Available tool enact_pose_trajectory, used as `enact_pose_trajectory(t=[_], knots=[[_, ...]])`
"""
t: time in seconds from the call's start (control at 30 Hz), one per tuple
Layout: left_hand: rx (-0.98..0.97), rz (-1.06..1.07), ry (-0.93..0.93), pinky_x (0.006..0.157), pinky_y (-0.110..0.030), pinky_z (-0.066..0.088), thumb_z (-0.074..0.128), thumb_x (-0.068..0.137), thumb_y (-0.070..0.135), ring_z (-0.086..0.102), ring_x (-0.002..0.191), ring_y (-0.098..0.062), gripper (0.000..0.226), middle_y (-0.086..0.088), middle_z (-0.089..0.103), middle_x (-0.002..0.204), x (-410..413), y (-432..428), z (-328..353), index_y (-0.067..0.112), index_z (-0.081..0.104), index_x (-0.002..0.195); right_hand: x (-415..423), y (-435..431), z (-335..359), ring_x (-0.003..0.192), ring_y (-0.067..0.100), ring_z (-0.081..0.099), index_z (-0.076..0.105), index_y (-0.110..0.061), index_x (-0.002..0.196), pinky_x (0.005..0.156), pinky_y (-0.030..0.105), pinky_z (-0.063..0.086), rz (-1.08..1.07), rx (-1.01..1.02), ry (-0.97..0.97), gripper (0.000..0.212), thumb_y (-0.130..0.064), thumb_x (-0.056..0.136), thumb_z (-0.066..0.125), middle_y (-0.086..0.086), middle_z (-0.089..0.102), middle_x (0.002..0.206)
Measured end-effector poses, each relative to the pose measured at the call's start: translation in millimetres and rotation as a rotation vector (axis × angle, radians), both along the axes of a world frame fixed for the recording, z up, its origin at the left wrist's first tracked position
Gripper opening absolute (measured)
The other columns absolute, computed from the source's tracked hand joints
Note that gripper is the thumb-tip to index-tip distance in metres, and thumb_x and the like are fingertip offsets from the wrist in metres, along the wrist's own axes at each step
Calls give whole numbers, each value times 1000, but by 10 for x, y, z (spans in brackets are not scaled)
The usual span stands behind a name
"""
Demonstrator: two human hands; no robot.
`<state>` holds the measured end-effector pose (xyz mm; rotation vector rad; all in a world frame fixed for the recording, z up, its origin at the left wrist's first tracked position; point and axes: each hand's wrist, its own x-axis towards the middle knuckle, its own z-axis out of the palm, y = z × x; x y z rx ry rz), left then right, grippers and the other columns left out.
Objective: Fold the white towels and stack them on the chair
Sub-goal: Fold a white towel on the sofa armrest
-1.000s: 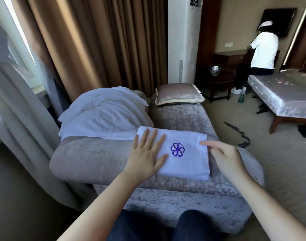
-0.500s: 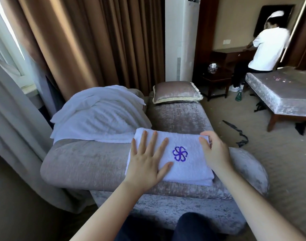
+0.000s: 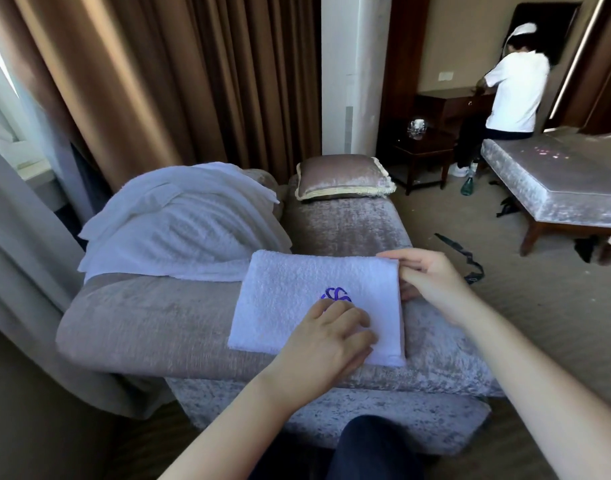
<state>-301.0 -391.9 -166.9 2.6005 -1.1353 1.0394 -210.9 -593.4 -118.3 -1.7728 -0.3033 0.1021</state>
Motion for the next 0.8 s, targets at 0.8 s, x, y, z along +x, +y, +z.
enact_pose_trajectory(t=[0.8], knots=[[-352,-69,373,97,-30,42,48,98,26,58,108,-16,27,0,66,114,-59,-9,324,11,70,102,18,-133,-247,66,6,64,72,-28,89,59,4,41,-242,-387,-485,40,9,85,58,-19,71,82]])
